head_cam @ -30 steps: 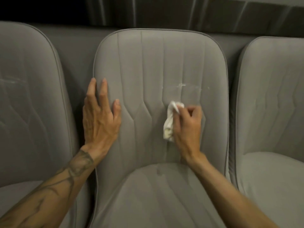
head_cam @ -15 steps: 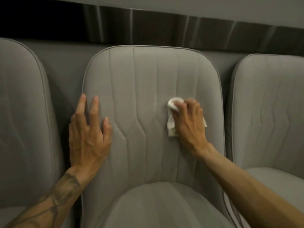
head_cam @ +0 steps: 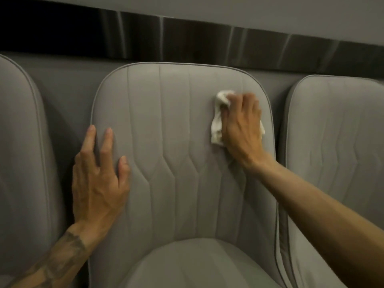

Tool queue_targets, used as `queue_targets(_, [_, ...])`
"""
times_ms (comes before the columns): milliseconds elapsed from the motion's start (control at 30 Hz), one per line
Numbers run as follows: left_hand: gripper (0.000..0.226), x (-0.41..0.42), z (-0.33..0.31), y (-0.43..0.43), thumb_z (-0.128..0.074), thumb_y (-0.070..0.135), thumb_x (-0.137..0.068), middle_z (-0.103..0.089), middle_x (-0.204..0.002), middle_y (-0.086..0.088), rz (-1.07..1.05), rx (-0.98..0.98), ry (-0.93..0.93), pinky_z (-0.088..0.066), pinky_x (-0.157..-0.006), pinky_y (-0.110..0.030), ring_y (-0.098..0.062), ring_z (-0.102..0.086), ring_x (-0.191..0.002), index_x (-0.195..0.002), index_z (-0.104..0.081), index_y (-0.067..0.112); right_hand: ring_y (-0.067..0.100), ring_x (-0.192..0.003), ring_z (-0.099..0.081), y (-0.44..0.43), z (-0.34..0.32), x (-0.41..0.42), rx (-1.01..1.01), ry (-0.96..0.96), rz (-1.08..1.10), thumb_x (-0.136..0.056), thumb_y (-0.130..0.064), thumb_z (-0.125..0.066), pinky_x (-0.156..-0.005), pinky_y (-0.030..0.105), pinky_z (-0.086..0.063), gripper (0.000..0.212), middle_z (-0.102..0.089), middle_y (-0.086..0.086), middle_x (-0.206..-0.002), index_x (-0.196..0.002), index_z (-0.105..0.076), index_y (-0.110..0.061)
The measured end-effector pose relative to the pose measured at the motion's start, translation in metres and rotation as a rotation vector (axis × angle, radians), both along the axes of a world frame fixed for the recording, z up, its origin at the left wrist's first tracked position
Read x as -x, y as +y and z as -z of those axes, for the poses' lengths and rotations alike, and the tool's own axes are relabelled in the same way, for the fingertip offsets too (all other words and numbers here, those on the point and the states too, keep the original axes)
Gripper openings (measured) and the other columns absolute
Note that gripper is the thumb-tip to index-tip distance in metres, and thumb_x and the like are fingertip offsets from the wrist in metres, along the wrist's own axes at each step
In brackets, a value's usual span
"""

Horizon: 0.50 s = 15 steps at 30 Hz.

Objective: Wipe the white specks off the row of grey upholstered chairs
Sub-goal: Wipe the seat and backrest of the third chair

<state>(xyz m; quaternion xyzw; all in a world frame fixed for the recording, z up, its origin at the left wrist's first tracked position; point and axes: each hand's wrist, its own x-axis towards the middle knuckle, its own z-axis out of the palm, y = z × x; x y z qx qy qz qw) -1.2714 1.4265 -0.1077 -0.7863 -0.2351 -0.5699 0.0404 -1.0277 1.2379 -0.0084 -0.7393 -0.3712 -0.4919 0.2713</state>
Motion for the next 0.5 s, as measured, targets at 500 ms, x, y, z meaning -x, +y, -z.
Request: queue_targets(500, [0.058, -0.001, 0.003, 0.005, -0.04, 0.031, -0.108, -0.02, -0.17, -0.014, 0.0, -0.035, 0.016, -0.038, -0.114, -0.053, -0.043, -0.042, -0.139, -0.163, -0.029, 0.021, 0.028, -0.093, -0.042, 0.018, 0.007, 0.006, -0.083, -0.029, 0.048, -0.103, -0.031, -0.041, -0.082, 0.037, -0.033, 0.022, -0.045, 0.011, -0.106, -0.119, -0.046, -0.017])
